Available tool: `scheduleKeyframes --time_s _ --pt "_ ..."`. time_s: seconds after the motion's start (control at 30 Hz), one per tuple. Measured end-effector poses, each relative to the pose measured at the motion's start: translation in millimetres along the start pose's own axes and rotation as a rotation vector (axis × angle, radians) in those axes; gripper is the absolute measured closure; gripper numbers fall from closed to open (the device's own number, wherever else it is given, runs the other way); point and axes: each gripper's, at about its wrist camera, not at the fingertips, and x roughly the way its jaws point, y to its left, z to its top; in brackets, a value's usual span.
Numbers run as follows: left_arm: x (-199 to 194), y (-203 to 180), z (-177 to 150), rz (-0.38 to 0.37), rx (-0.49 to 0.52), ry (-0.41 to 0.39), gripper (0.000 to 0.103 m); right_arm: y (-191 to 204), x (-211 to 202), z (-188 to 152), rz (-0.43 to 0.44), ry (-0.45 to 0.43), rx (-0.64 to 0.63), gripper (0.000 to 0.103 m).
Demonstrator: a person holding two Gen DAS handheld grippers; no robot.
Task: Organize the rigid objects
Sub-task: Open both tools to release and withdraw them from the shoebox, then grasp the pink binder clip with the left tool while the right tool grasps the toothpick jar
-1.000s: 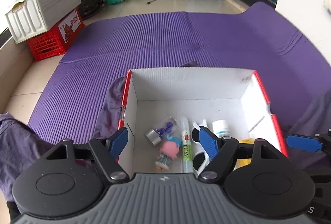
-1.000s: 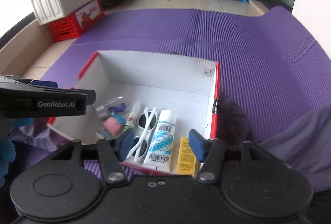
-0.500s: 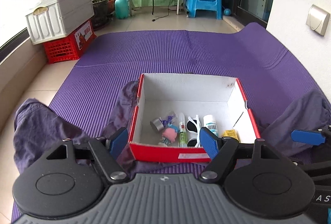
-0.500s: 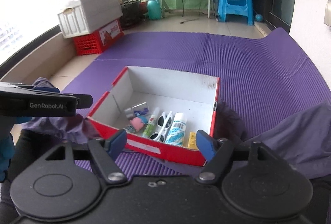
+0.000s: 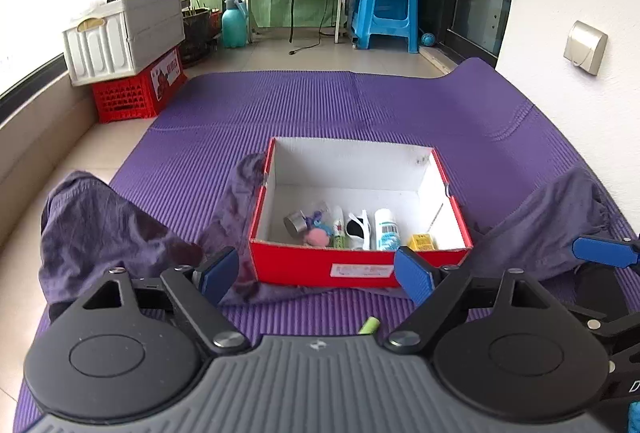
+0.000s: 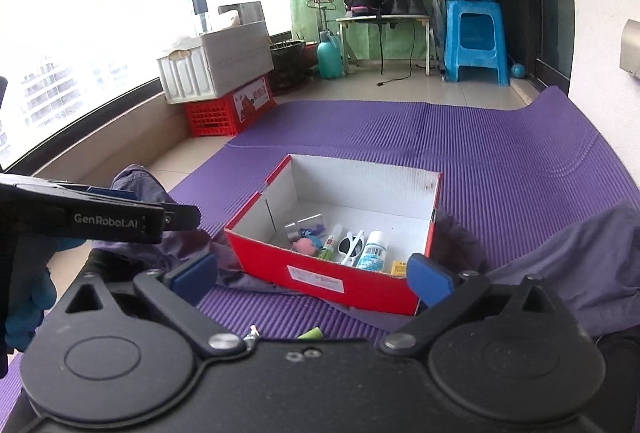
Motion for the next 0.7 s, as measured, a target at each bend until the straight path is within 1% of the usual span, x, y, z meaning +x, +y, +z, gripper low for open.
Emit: scheduleKeyframes --time_s 0.03,0.07,0.17,0.3,0.4,0.5,0.57,0.7 --pt "-1.2 0.2 -2.2 -0.003 0.000 0.003 0.010 0.1 -2.2 -2.4 0.003 -0.001 -0.002 0.001" --pt "-1.8 0.2 -4.2 -0.005 0.001 0.005 0.000 0.6 -4.2 -5.2 0.003 -0.002 -0.005 0.001" --pt "-5.7 0.9 -13.6 0.013 -0.004 -0.016 0.000 -1.3 -8.1 -11.7 0.009 0.000 0.002 0.001" --pt "-6.7 5.9 -24.6 0.012 -0.033 -0.013 0.000 -3.5 -10.1 -20.2 0.010 0.009 0.008 0.001" --pt "-6.3 11.4 -34.7 -0.001 -0.066 0.002 0.000 -4.2 -10.6 -25.7 0.004 0.014 0.013 0.001" --pt "-4.1 17.3 -46.5 0.002 -0.102 0.024 0.000 -7.0 -10.8 -31.6 0.000 0.020 0.028 0.001" --pt "-0.5 19.5 -56.3 0.002 -0.124 0.045 0.000 -9.7 -9.5 -36.2 0.012 0.034 0.040 0.001" --pt "10.3 18.6 -76.0 0.009 -0.153 0.092 0.000 -12.1 -4.5 -46.0 -0.008 0.059 0.034 0.001"
